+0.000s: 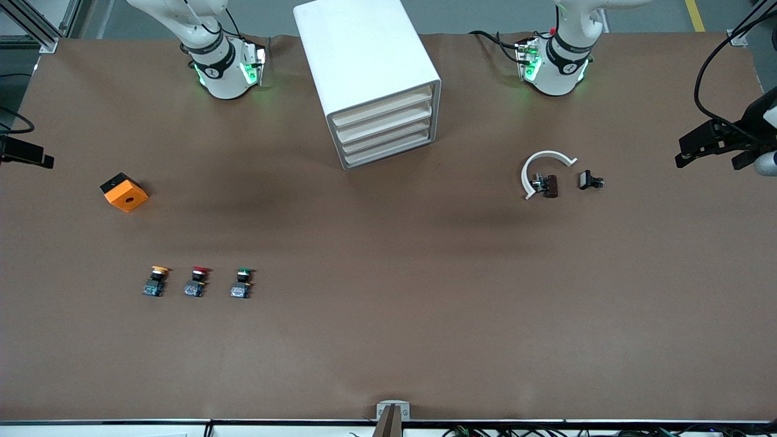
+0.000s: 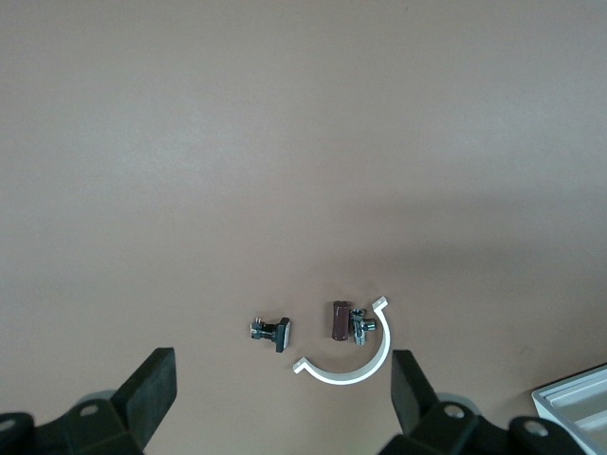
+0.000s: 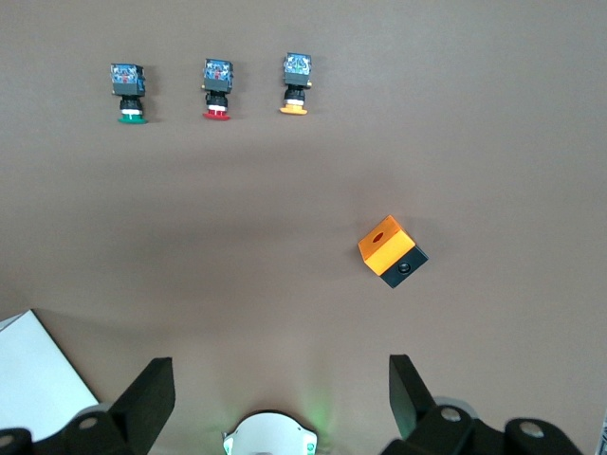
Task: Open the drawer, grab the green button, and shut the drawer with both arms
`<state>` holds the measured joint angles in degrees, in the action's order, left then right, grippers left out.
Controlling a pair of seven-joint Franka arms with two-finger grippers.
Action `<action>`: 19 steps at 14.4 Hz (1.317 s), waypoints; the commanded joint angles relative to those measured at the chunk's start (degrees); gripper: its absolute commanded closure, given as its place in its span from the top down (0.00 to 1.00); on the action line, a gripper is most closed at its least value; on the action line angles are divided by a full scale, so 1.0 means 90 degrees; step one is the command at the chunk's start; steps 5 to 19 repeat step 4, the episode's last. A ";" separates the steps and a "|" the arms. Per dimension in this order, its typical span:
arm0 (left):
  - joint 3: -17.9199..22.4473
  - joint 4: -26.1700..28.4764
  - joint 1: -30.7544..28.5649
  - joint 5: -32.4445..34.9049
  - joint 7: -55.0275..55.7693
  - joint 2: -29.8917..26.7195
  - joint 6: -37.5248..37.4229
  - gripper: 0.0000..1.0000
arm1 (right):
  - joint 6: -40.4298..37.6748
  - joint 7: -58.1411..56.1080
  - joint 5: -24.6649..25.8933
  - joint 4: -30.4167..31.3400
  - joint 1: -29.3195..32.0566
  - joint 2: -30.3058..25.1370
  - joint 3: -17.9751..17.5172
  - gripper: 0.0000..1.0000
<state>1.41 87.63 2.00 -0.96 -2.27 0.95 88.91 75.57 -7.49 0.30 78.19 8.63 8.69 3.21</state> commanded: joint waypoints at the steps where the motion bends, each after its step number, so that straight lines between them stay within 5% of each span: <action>1: -0.0039 -0.0157 0.0022 0.0126 -0.0031 0.0051 -0.0143 1.00 | 0.0071 0.0012 -0.0151 0.0326 0.0349 -0.0340 -0.0102 1.00; 19: -0.0039 -0.0166 0.0022 0.0126 -0.0031 0.0060 -0.0143 1.00 | 0.0119 0.0002 -0.0151 0.0345 0.0320 -0.0613 -0.0122 1.00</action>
